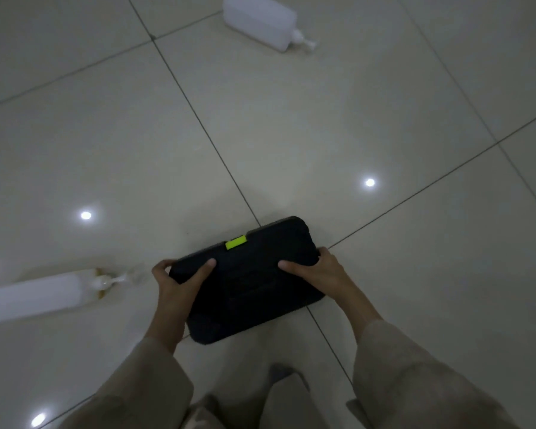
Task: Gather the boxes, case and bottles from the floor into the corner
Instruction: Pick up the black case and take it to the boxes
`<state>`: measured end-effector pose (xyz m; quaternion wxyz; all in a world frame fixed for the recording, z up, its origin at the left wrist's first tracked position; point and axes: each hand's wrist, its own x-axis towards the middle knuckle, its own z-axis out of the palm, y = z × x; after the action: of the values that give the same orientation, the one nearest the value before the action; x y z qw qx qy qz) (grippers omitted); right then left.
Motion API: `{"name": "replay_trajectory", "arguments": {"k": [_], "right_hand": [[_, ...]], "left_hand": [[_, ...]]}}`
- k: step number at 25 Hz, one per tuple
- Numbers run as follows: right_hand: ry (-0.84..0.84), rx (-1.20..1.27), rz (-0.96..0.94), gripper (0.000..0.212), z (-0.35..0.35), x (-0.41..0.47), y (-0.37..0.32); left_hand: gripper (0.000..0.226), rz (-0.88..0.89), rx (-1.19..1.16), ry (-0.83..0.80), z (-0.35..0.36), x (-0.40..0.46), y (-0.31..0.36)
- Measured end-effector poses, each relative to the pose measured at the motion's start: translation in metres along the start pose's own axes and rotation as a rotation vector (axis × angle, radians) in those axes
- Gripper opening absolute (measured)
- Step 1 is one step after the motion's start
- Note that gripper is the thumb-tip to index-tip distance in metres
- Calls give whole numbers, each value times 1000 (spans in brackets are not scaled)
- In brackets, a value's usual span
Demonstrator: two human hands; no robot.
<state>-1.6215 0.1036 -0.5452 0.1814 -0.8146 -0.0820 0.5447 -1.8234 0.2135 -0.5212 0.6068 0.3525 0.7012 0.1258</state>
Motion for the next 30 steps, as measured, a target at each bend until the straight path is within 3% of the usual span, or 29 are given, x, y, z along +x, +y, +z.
{"name": "replay_trajectory", "arguments": {"k": [5,7,9,13,17,23,30], "right_hand": [[95,298,-8,106,-37,-81,3],[140,439,-23,87,-54,-131,-3],[200,572,-22,69,-74,-191,-11],[303,805,-19,68,-109,-314,-23],[464,991,-33,43,-131,-423,2],[657,1227,34,41,-126,-548,94],[957,1541,172,52,-42,-676,261]], "left_hand": [[52,233,134,-108,9,-55,73],[53,309,213,-207,8,-90,115],[55,388,301,-324,6,-136,159],[63,596,451,-490,2,-239,229],[69,742,560,-671,10,-346,260],[74,814,701,-942,43,-478,218],[73,806,937,-1299,50,-619,58]]}}
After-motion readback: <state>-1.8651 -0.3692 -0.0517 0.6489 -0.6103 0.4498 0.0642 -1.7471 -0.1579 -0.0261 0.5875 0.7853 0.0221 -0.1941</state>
